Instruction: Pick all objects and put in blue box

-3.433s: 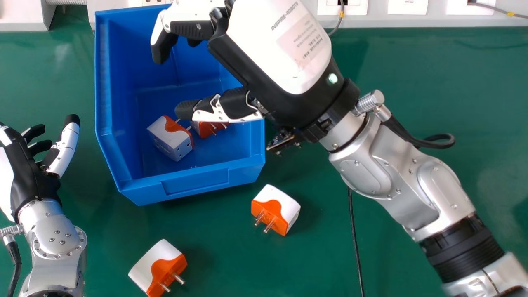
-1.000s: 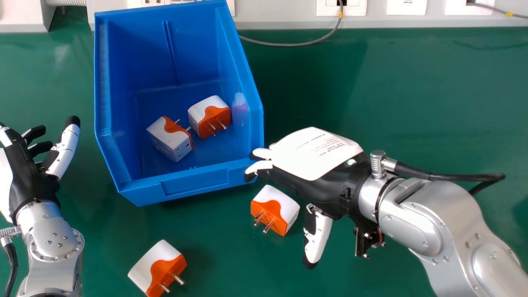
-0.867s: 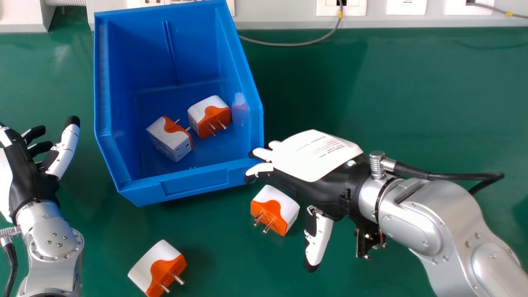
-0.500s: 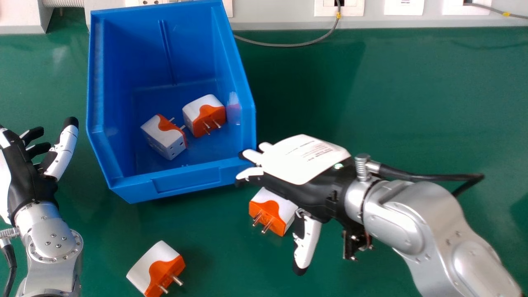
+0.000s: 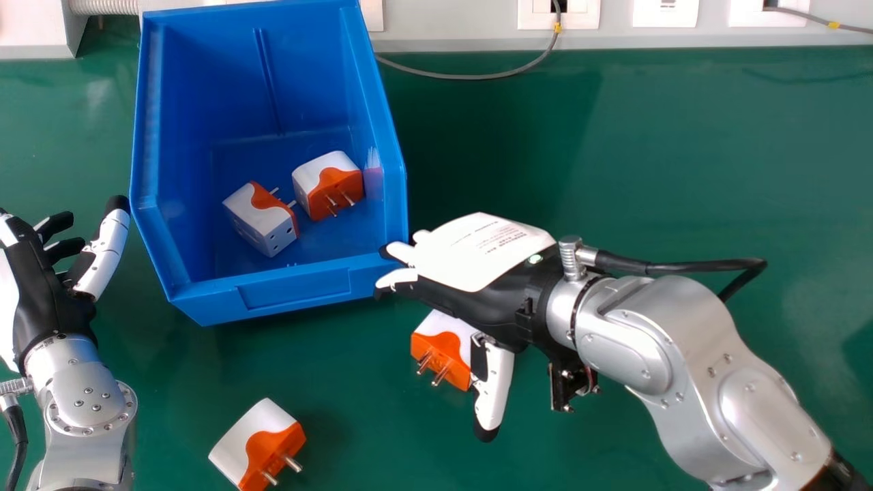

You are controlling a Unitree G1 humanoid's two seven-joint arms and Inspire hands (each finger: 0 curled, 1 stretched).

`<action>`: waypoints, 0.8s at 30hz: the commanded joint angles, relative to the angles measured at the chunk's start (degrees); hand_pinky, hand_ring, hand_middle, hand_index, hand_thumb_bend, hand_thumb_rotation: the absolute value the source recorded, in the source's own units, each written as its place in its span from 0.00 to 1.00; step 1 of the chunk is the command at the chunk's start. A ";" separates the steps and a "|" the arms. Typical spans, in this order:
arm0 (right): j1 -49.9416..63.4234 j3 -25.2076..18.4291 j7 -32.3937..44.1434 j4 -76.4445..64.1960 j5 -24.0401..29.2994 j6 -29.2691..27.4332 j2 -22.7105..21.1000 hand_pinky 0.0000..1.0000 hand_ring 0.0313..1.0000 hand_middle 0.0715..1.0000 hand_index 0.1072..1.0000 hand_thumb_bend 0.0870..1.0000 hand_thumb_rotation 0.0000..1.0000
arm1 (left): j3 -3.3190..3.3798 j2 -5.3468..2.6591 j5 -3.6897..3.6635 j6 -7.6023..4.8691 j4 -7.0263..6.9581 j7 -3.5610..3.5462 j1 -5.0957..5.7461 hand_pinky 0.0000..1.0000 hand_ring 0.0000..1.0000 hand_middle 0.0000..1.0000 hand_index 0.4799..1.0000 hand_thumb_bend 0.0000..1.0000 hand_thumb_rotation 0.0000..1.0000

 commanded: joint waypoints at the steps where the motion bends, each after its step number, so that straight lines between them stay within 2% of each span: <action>1: 0.53 1.61 2.15 2.19 -0.30 0.75 -0.14 0.98 0.96 0.96 0.88 0.98 0.10 | -0.02 -0.07 0.10 0.53 -0.71 0.05 0.39 0.59 0.74 0.82 0.75 0.63 0.53; 4: 0.00 1.84 2.55 2.26 -0.27 1.46 -0.10 0.96 0.96 0.96 0.88 0.98 0.10 | -0.06 -0.07 0.19 0.78 -1.08 0.17 0.48 0.59 0.74 0.81 0.75 0.63 0.53; 13: 0.10 1.69 3.54 0.12 -0.28 2.99 -0.72 0.89 0.94 0.95 0.88 0.97 0.10 | 0.02 -0.04 0.04 0.93 -1.06 -0.01 0.45 0.59 0.74 0.81 0.75 0.63 0.53; 16: 0.22 1.37 3.44 -0.71 0.05 2.81 -1.13 0.87 0.92 0.94 0.88 0.97 0.10 | 0.01 -0.05 0.10 1.02 -1.05 0.14 0.40 0.59 0.74 0.81 0.75 0.63 0.53; 24: 0.10 1.28 2.82 -0.56 0.54 1.41 -1.89 0.83 0.88 0.90 0.87 0.96 0.10 | 0.21 -0.03 -0.19 0.55 -0.50 -0.22 0.32 0.59 0.74 0.82 0.75 0.64 0.53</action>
